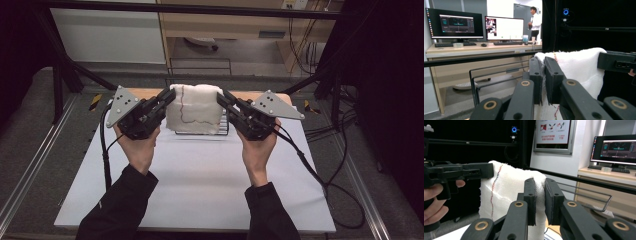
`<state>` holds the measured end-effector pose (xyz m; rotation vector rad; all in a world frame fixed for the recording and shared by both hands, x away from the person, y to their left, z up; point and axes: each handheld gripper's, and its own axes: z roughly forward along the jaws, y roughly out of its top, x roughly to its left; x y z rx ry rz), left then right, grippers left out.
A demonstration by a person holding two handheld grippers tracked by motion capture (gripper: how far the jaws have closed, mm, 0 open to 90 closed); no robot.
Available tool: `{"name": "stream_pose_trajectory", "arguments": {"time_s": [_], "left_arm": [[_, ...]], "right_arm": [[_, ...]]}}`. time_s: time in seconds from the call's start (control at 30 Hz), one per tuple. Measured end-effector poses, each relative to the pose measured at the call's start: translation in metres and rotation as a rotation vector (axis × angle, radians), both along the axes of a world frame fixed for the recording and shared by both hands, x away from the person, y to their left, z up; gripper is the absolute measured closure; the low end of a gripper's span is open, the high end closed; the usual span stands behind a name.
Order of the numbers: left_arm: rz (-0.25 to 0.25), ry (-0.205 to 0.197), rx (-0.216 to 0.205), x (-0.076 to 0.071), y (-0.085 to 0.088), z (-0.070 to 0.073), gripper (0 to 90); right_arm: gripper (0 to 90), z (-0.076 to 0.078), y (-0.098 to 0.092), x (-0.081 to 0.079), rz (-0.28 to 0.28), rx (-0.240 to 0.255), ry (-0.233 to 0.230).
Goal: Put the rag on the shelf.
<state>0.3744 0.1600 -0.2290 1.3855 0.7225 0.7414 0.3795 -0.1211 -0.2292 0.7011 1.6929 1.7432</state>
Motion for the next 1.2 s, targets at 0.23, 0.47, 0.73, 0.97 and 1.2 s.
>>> {"name": "stream_pose_trajectory", "arguments": {"time_s": [0.23, 0.47, 0.73, 0.97, 1.2], "left_arm": [[0.004, 0.003, -0.007, 0.011, -0.001, 0.005, 84.3], [-0.001, 0.012, -0.013, 0.023, -0.002, 0.013, 84.2], [0.005, -0.003, -0.016, 0.032, -0.005, 0.025, 84.3], [0.009, -0.014, -0.013, 0.041, -0.008, 0.035, 84.2], [0.020, -0.012, -0.017, 0.053, -0.008, 0.044, 84.3]], "right_arm": [[81.0, 0.006, 0.001, 0.007, -0.013, 0.012, -0.005], [81.0, 0.012, 0.002, 0.016, -0.029, 0.018, -0.010], [81.0, 0.022, 0.002, 0.028, -0.045, 0.031, -0.018], [81.0, 0.037, 0.002, 0.037, -0.068, 0.023, -0.032], [81.1, 0.044, 0.004, 0.047, -0.079, 0.022, -0.031]]}}
